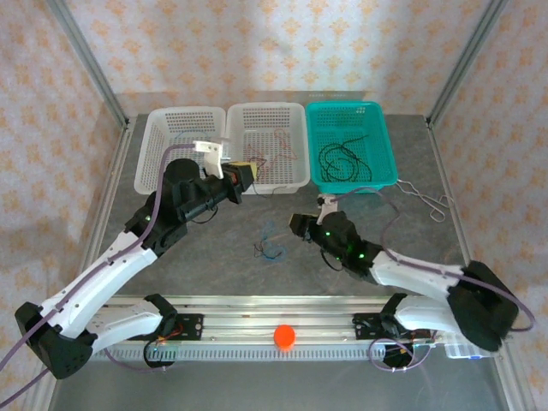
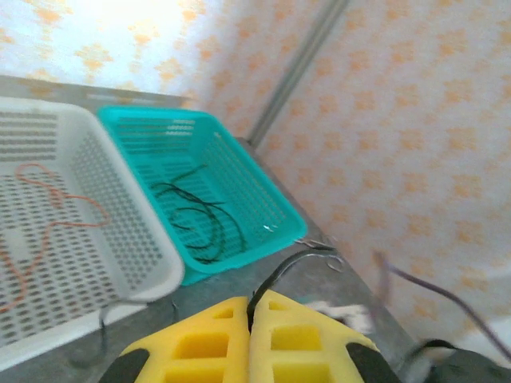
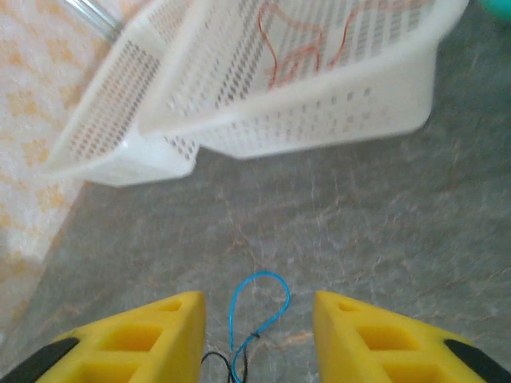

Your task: Untangle the cables

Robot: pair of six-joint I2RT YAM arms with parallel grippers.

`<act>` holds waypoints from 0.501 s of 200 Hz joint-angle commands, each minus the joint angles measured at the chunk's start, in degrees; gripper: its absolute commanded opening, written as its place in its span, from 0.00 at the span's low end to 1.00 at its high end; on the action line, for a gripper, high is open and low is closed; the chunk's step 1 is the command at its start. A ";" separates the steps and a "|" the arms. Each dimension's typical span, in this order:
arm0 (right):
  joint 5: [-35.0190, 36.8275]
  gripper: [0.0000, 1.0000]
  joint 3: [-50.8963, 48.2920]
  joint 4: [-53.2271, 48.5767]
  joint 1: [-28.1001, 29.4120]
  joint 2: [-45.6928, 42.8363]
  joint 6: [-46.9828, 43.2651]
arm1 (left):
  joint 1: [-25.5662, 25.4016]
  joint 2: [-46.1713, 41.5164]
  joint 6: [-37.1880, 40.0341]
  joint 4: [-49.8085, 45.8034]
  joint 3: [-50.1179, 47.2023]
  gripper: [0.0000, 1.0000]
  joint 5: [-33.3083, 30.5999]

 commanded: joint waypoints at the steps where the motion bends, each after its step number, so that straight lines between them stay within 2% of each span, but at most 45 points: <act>1: 6.95 0.43 1.39 -8.54 -0.80 -6.41 -4.11 | 1.55 1.24 1.88 -4.77 3.04 0.00 -5.19; 28: 9.57 0.45 4.53 -15.09 -3.50 -13.60 -7.14 | 2.33 3.22 3.18 -6.20 5.06 0.00 -5.82; 52: 7.84 0.42 9.28 -20.43 -8.44 -17.69 -10.18 | 2.58 6.26 5.35 -5.75 7.29 0.00 -2.35; 100: -7.10 0.42 21.04 -26.92 -21.03 -17.23 -16.13 | 2.59 13.96 12.59 -4.42 12.89 0.00 9.20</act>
